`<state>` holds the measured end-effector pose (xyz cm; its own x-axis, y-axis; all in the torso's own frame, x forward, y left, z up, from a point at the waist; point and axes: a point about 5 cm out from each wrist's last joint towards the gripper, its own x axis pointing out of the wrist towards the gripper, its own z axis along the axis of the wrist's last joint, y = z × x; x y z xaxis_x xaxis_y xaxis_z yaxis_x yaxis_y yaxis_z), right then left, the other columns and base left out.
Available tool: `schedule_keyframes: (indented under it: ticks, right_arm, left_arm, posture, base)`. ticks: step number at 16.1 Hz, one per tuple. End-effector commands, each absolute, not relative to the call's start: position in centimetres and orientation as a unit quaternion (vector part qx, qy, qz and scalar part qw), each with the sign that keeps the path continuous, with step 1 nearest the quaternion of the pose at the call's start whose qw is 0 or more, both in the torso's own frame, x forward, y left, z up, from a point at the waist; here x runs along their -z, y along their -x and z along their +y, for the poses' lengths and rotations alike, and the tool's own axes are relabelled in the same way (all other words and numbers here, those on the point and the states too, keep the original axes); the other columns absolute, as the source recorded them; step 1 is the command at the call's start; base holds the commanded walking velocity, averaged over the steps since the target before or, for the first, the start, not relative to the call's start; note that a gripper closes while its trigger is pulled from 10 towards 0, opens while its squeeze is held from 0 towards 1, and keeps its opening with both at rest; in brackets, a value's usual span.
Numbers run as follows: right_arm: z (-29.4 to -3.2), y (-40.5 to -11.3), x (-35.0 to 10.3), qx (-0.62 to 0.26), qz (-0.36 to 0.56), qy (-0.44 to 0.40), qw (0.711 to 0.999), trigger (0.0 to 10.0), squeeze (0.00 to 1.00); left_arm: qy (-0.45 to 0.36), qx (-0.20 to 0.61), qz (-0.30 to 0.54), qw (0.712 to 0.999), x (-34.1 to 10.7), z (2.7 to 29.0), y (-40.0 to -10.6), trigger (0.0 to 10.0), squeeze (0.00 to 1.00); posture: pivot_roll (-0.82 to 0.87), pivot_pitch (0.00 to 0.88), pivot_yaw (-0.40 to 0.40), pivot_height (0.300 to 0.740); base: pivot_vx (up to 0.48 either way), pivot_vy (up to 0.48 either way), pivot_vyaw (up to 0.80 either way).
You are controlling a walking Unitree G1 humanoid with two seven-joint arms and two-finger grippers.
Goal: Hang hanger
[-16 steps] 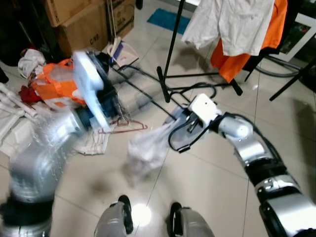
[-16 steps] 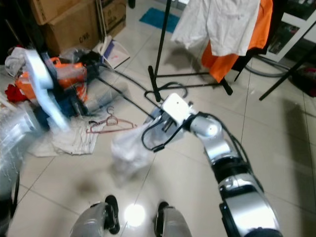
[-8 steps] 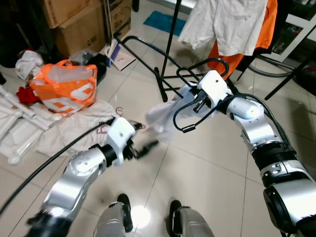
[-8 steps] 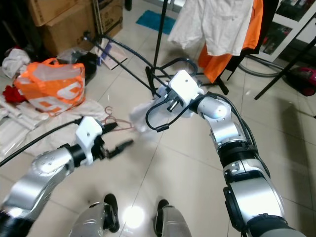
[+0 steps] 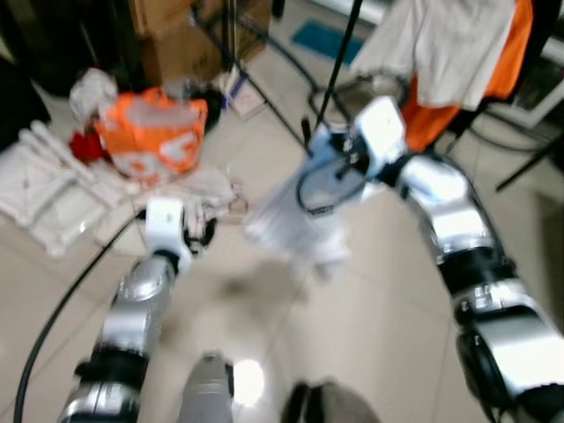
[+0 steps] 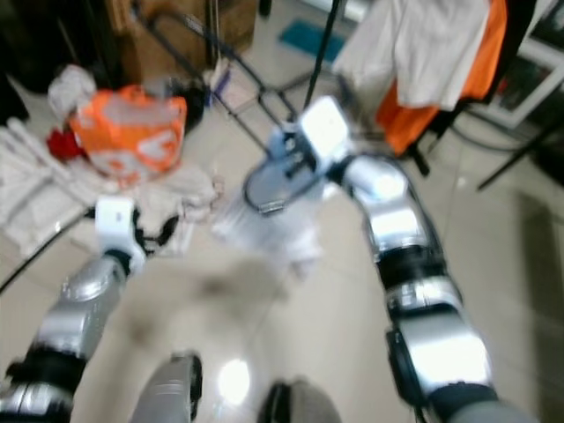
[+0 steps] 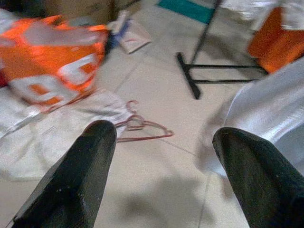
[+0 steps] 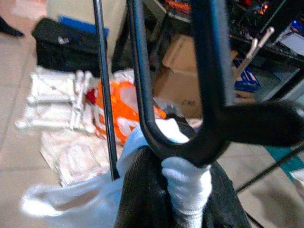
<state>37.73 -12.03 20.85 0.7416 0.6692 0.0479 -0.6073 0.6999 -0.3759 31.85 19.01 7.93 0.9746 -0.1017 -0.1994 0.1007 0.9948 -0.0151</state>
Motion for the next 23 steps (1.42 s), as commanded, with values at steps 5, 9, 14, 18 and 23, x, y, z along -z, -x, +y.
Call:
schedule_keyframes:
  ticks: [5,9,14,18,23]
  right_arm:
    - [-13.2,-36.8,-16.0,-0.296,-0.024,0.122,0.947,0.0,0.00]
    - [-12.3,-36.3,-15.5,-0.303,-0.020,0.108,0.947,0.0,0.00]
    - [-11.8,-36.1,-15.5,-0.316,-0.023,0.108,0.942,0.0,0.00]
    - [-10.5,-35.1,-17.0,-0.365,-0.044,0.088,0.926,0.0,0.00]
    - [-9.6,-34.4,-20.8,-0.374,-0.079,0.080,0.920,0.0,0.00]
  left_arm:
    - [0.023,0.023,0.119,0.992,-5.7,17.2,-31.7,10.0,0.00]
    - [0.033,0.001,0.115,0.993,-5.1,17.0,-31.8,10.0,0.00]
    - [0.033,0.017,0.116,0.993,-5.5,17.0,-33.0,10.0,0.00]
    - [0.061,0.037,0.110,0.991,-6.8,16.8,-34.7,10.0,0.00]
    - [0.149,0.080,0.116,0.979,-7.8,14.1,-35.6,10.0,0.00]
  posture:
    - [-0.08,0.215,-0.109,0.740]
    - [-0.07,0.213,-0.096,0.740]
    - [-0.07,0.194,-0.100,0.740]
    - [-0.08,0.206,-0.116,0.740]
    - [-0.13,0.237,-0.121,0.740]
  base:
    - [0.000,0.000,0.00]
    - [0.000,0.000,0.00]
    - [0.000,0.000,0.00]
    - [0.000,0.000,0.00]
    - [0.000,0.000,0.00]
